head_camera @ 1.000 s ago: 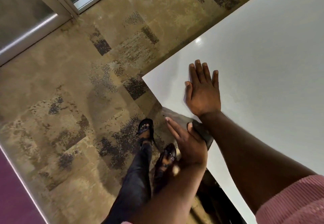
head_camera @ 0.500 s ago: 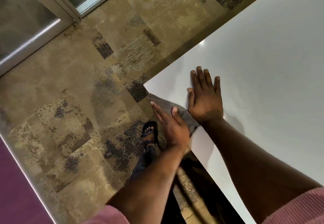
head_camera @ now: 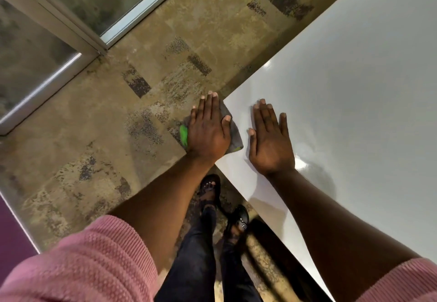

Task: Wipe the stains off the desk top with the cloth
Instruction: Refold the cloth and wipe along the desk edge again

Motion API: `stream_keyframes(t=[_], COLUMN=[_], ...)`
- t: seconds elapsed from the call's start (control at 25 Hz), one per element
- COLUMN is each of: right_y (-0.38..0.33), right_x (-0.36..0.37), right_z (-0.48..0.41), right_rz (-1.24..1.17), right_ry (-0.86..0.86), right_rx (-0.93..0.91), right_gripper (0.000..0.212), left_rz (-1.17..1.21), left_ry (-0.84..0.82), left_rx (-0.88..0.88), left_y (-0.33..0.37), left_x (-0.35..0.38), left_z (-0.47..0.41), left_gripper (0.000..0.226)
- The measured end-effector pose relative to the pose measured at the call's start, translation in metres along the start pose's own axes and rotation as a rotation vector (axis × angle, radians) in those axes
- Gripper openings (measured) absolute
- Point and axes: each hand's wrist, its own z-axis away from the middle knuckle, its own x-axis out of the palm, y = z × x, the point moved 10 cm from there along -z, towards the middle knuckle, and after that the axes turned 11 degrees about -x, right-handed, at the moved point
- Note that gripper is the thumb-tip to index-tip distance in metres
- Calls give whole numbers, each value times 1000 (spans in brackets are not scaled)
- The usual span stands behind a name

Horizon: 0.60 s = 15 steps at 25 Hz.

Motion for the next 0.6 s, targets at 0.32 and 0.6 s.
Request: stream_keyframes(t=[0.32,0.6], right_y=[7,-1], right_x=[-5,-23], right_z=[3,27], right_rz=[-145,-318], right_ry=[71,138], right_rx=[23,159], right_gripper=[59,56], left_rz=[-137,-109], left_ry=[-95,-284], left_rx=[328,544], left_y=[53,68], left_x=[18,30], left_z=[48,126], left_gripper=[71,79])
